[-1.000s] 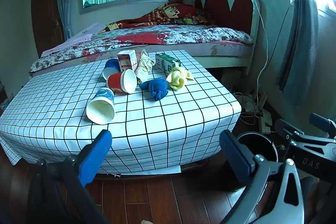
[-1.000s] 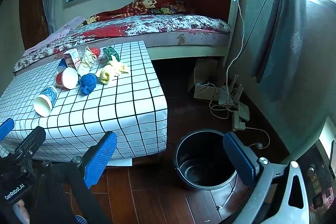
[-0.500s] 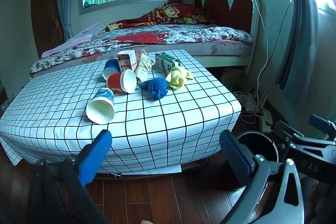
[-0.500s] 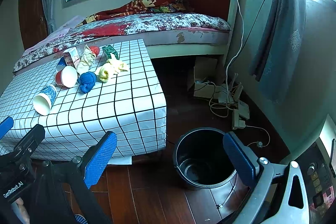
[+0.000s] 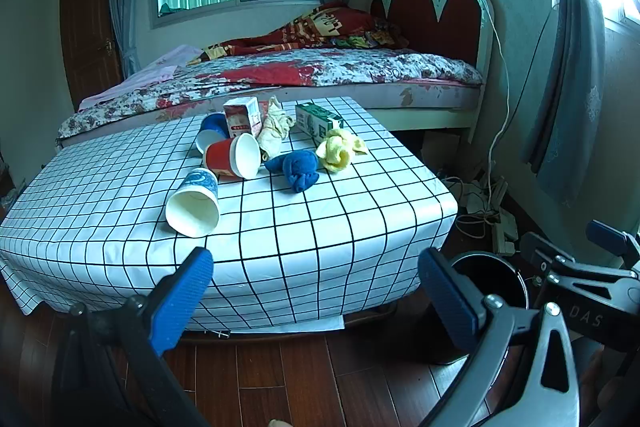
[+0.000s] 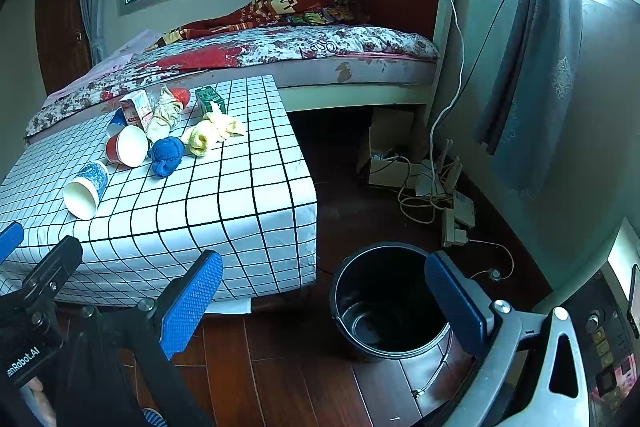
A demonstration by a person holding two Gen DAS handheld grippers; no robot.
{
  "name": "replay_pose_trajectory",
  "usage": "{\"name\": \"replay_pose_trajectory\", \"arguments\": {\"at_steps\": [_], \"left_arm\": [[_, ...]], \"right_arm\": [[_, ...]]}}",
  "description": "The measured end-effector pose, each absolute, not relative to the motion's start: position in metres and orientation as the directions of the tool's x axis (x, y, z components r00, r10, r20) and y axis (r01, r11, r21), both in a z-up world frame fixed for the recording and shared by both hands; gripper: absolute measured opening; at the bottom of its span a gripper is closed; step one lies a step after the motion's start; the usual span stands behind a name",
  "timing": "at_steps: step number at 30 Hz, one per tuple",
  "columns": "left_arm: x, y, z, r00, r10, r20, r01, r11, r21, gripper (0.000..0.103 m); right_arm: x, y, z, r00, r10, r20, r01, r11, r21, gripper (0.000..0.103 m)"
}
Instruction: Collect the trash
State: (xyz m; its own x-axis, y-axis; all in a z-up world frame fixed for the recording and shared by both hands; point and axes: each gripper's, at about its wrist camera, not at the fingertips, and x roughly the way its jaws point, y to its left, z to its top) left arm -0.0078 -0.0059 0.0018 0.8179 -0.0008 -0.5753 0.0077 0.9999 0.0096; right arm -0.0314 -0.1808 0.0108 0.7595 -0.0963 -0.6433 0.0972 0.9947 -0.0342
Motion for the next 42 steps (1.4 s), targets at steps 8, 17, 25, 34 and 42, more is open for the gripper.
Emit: {"name": "replay_pose_trajectory", "arguments": {"at_steps": [8, 17, 25, 34, 42], "left_arm": [[-0.0084, -0.0055, 0.0022, 0.820, 0.001, -0.573, 0.006, 1.000, 0.010, 0.102], [-0.0092, -0.0049, 0.0021, 0.819, 0.001, -0.573, 0.006, 1.000, 0.009, 0.102], [-0.0107, -0.0048, 0.0043, 0.819, 0.004, -0.574, 0.002, 1.000, 0.009, 0.102], [-0.0084, -0.0039, 0.0059, 0.818, 0.006, -0.576, -0.004, 1.000, 0.004, 0.102], [-0.0070, 0.0005, 0.0039, 0.820, 0.018, -0.571, -0.012, 1.000, 0.015, 0.102]], "right_arm": [[-0.0319, -0.1807, 0.0114, 0.759, -0.099, -0.643, 0.099, 0.994, -0.035, 0.102], [-0.0321, -0.1808, 0.0115, 0.760, -0.098, -0.643, 0.100, 0.994, -0.034, 0.102], [-0.0332, -0.1806, 0.0138, 0.761, -0.096, -0.641, 0.097, 0.995, -0.034, 0.102], [-0.0314, -0.1795, 0.0152, 0.763, -0.094, -0.639, 0.091, 0.995, -0.038, 0.102], [-0.0300, -0.1762, 0.0137, 0.763, -0.085, -0.641, 0.076, 0.996, -0.043, 0.102]]}}
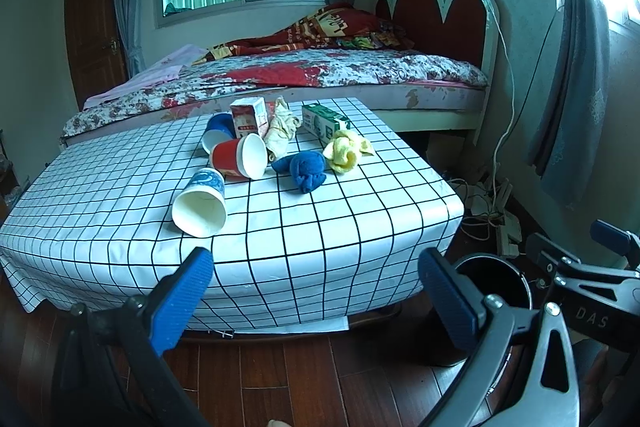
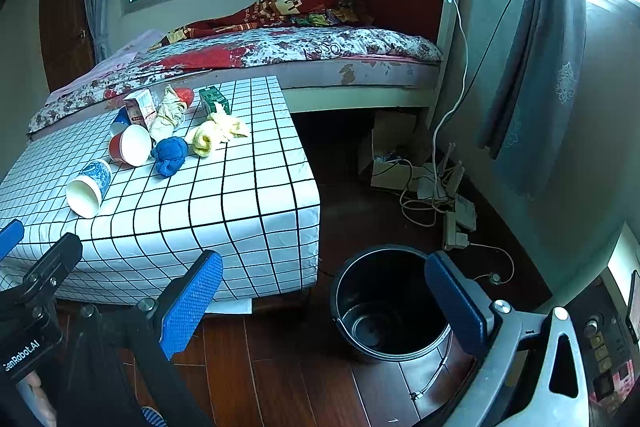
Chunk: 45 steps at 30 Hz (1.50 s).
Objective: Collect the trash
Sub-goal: 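Grasp the blue-white paper cup with the left gripper while the right grasps the blue cloth, then carry both items to the black bin and open both grippers over it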
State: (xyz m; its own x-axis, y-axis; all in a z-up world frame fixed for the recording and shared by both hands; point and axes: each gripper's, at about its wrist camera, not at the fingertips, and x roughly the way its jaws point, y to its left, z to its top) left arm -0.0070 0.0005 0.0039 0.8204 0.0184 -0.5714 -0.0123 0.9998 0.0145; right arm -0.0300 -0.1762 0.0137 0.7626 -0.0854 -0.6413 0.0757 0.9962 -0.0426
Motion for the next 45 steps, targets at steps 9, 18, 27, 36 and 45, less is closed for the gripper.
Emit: {"name": "replay_pose_trajectory", "arguments": {"at_steps": [9, 18, 27, 36, 45], "left_arm": [[0.007, 0.040, -0.002, 0.837, 0.071, -0.543, -0.104, 0.994, -0.030, 0.103], [0.056, 0.101, -0.025, 0.802, 0.232, -0.550, -0.267, 0.964, 0.016, 0.103], [0.116, 0.129, -0.055, 0.763, 0.249, -0.597, -0.298, 0.954, 0.017, 0.102], [0.148, 0.134, -0.073, 0.747, 0.191, -0.637, -0.262, 0.965, -0.017, 0.091], [0.145, 0.143, -0.070, 0.767, 0.115, -0.631, -0.192, 0.980, -0.056, 0.053]], "right_arm": [[-0.013, -0.172, 0.006, 0.775, 0.027, -0.631, -0.036, 0.999, -0.001, 0.102], [0.050, -0.119, -0.015, 0.736, 0.235, -0.635, -0.259, 0.964, 0.057, 0.088], [0.132, -0.047, -0.042, 0.657, 0.376, -0.654, -0.439, 0.896, 0.074, 0.072], [0.198, -0.011, -0.060, 0.581, 0.424, -0.694, -0.475, 0.870, 0.134, 0.064], [0.218, 0.008, -0.072, 0.525, 0.453, -0.721, -0.502, 0.849, 0.168, 0.012]]}}
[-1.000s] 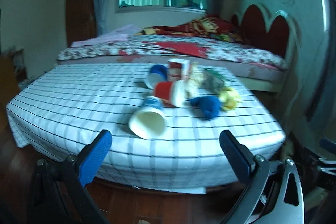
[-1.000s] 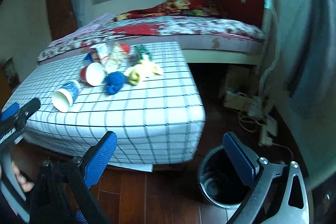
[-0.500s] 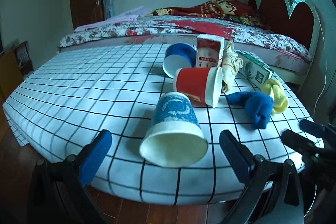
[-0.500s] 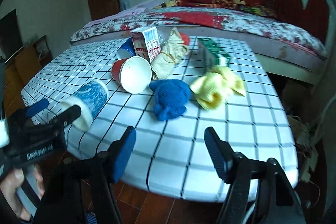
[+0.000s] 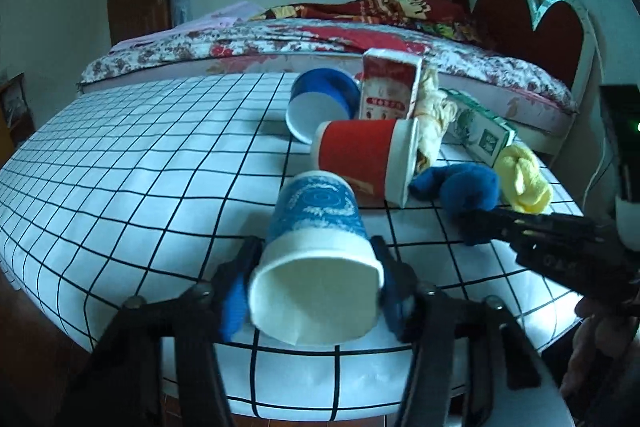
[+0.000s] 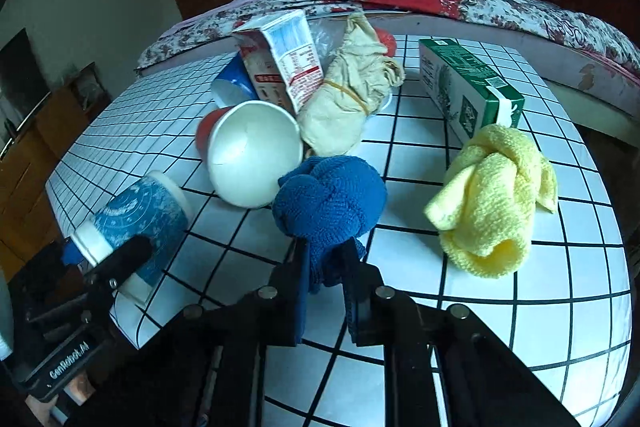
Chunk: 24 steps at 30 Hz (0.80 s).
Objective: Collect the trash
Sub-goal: 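Carry both items to the black bin and open both grippers over it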
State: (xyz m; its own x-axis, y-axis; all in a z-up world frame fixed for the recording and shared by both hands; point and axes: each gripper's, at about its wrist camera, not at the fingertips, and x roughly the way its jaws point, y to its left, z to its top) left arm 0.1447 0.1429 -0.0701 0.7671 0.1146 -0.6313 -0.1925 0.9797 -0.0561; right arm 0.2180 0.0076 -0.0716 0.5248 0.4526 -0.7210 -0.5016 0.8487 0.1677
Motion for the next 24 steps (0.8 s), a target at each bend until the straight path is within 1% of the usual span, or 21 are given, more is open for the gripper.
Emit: {"name": "replay_pose_trajectory", "arguments": {"at_steps": [3, 10, 13, 16, 20, 24], "left_arm": [[0.142, 0.143, -0.069, 0.777, 0.098, -0.622, -0.174, 0.983, -0.063, 0.050], [0.126, 0.124, -0.043, 0.825, 0.070, -0.560, -0.130, 0.989, -0.067, 0.049], [0.120, 0.103, -0.033, 0.836, 0.031, -0.547, -0.079, 0.995, -0.064, 0.049], [0.116, 0.078, -0.025, 0.843, -0.016, -0.537, -0.018, 0.998, -0.058, 0.049], [0.110, 0.044, -0.023, 0.842, -0.082, -0.534, 0.064, 0.997, -0.052, 0.049], [0.102, 0.000, -0.024, 0.822, -0.176, -0.542, 0.174, 0.983, -0.055, 0.049]], "right_arm": [[0.206, 0.003, -0.066, 0.542, 0.462, -0.701, -0.514, 0.843, 0.159, 0.009], [0.172, -0.032, -0.034, 0.625, 0.480, -0.616, -0.510, 0.848, 0.143, 0.006], [0.157, -0.055, -0.021, 0.656, 0.476, -0.586, -0.491, 0.859, 0.148, 0.004], [0.137, -0.086, -0.008, 0.694, 0.452, -0.561, -0.454, 0.879, 0.146, 0.003], [0.113, -0.130, -0.001, 0.731, 0.403, -0.550, -0.389, 0.909, 0.149, 0.001], [0.092, -0.176, -0.002, 0.756, 0.324, -0.568, -0.311, 0.942, 0.123, 0.001]]}}
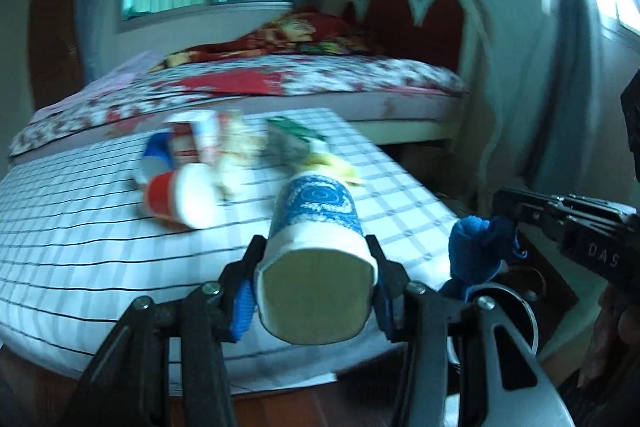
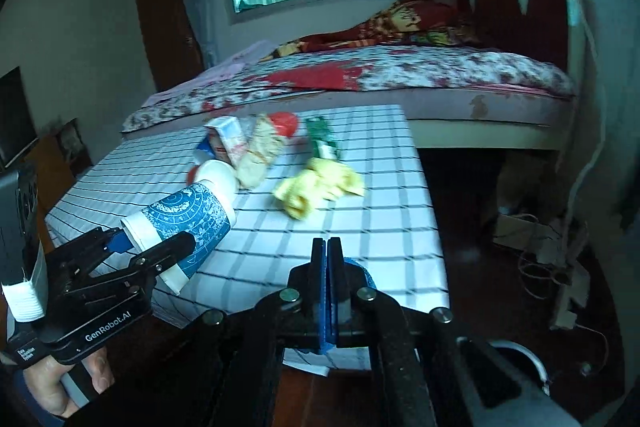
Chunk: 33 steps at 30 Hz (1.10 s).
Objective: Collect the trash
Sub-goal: 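Carry both items to the black bin and open both grippers over it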
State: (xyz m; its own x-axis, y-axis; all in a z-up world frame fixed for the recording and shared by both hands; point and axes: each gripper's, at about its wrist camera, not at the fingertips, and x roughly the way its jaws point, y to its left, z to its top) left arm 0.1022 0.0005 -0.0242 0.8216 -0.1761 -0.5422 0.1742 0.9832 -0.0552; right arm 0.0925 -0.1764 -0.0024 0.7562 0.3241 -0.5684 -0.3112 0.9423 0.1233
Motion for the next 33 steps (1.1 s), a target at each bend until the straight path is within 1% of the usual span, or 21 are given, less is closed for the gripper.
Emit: {"name": "replay_pose_trajectory", "arguments": {"at_steps": [5, 8, 11, 12, 14, 15, 16, 17, 18, 19, 20, 22, 23, 24, 26, 28, 30, 31, 33], "left_arm": [[0.089, -0.063, -0.034, 0.763, -0.311, -0.567, 0.341, 0.938, -0.055, 0.049], [0.085, -0.105, -0.044, 0.713, -0.377, -0.591, 0.432, 0.900, -0.053, 0.049], [0.084, -0.132, -0.059, 0.670, -0.404, -0.623, 0.481, 0.875, -0.052, 0.049], [0.085, -0.138, -0.066, 0.654, -0.406, -0.638, 0.491, 0.870, -0.051, 0.049], [0.084, -0.147, -0.073, 0.640, -0.407, -0.652, 0.505, 0.862, -0.042, 0.049], [0.084, -0.152, -0.079, 0.624, -0.409, -0.666, 0.517, 0.855, -0.039, 0.050], [0.084, -0.159, -0.084, 0.614, -0.409, -0.675, 0.526, 0.850, -0.037, 0.051], [0.084, -0.165, -0.088, 0.605, -0.414, -0.681, 0.534, 0.844, -0.039, 0.053], [0.084, -0.172, -0.093, 0.594, -0.419, -0.687, 0.544, 0.838, -0.041, 0.054], [0.084, -0.177, -0.097, 0.580, -0.428, -0.693, 0.553, 0.831, -0.051, 0.056], [0.086, -0.185, -0.104, 0.554, -0.446, -0.703, 0.568, 0.820, -0.072, 0.067], [0.086, -0.203, -0.121, 0.517, -0.456, -0.724, 0.588, 0.804, -0.087, 0.072], [0.089, -0.211, -0.130, 0.492, -0.458, -0.740, 0.599, 0.795, -0.093, 0.086], [0.093, -0.221, -0.145, 0.464, -0.442, -0.768, 0.599, 0.795, -0.095, 0.103], [0.098, -0.229, -0.162, 0.431, -0.383, -0.817, 0.568, 0.819, -0.084, 0.102], [0.095, -0.223, -0.159, 0.440, -0.358, -0.824, 0.538, 0.840, -0.078, 0.102], [0.089, -0.211, -0.144, 0.484, -0.340, -0.806, 0.517, 0.854, -0.050, 0.102], [0.086, -0.205, -0.136, 0.508, -0.322, -0.799, 0.505, 0.863, -0.027, 0.102], [0.089, -0.196, -0.122, 0.545, -0.307, -0.780, 0.486, 0.874, -0.004, 0.102]], "right_arm": [[0.080, -0.238, -0.021, 0.749, 0.228, -0.622, -0.205, 0.973, 0.111, 0.001], [0.079, -0.263, -0.037, 0.724, 0.208, -0.657, -0.176, 0.978, 0.116, 0.001], [0.085, -0.288, -0.067, 0.671, 0.194, -0.715, -0.150, 0.981, 0.126, 0.001], [0.087, -0.299, -0.079, 0.659, 0.166, -0.734, -0.113, 0.986, 0.122, 0.001], [0.087, -0.318, -0.097, 0.628, 0.163, -0.761, -0.068, 0.986, 0.155, 0.001], [0.088, -0.323, -0.105, 0.604, 0.136, -0.785, -0.043, 0.989, 0.138, 0.002], [0.089, -0.327, -0.112, 0.583, 0.083, -0.808, -0.009, 0.995, 0.096, 0.007], [0.088, -0.332, -0.116, 0.577, 0.066, -0.814, 0.004, 0.997, 0.083, 0.025], [0.088, -0.341, -0.120, 0.569, 0.039, -0.822, 0.032, 0.997, 0.069, 0.036], [0.087, -0.350, -0.123, 0.563, 0.003, -0.826, 0.066, 0.997, 0.049, 0.050], [0.085, -0.364, -0.127, 0.552, -0.042, -0.833, 0.123, 0.992, 0.032, 0.051], [0.083, -0.381, -0.134, 0.522, -0.080, -0.849, 0.179, 0.984, 0.018, 0.051], [0.082, -0.386, -0.137, 0.513, -0.084, -0.854, 0.185, 0.983, 0.015, 0.051], [0.079, -0.390, -0.141, 0.502, -0.092, -0.860, 0.195, 0.981, 0.008, 0.052], [0.074, -0.396, -0.146, 0.478, -0.104, -0.872, 0.208, 0.978, -0.002, 0.052], [0.069, -0.396, -0.145, 0.480, -0.115, -0.869, 0.205, 0.979, -0.016, 0.054], [0.066, -0.395, -0.141, 0.491, -0.117, -0.863, 0.205, 0.979, -0.016, 0.062], [0.067, -0.394, -0.140, 0.495, -0.118, -0.861, 0.204, 0.979, -0.016, 0.069], [0.067, -0.388, -0.136, 0.504, -0.120, -0.855, 0.200, 0.980, -0.019, 0.077]]}}
